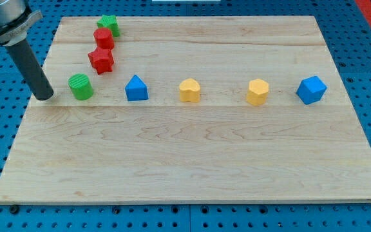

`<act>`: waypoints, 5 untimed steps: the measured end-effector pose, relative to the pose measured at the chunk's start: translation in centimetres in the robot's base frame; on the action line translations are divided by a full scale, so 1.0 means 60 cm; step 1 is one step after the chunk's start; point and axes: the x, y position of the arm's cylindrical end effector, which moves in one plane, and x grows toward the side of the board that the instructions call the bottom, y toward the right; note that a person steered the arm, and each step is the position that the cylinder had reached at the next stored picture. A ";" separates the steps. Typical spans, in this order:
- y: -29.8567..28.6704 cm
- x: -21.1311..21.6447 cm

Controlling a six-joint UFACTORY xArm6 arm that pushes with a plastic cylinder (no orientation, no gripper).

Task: Adjust the green blocks to form a line

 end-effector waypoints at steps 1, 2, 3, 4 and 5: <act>0.067 -0.004; 0.070 -0.004; 0.072 0.035; 0.081 0.097; 0.100 0.114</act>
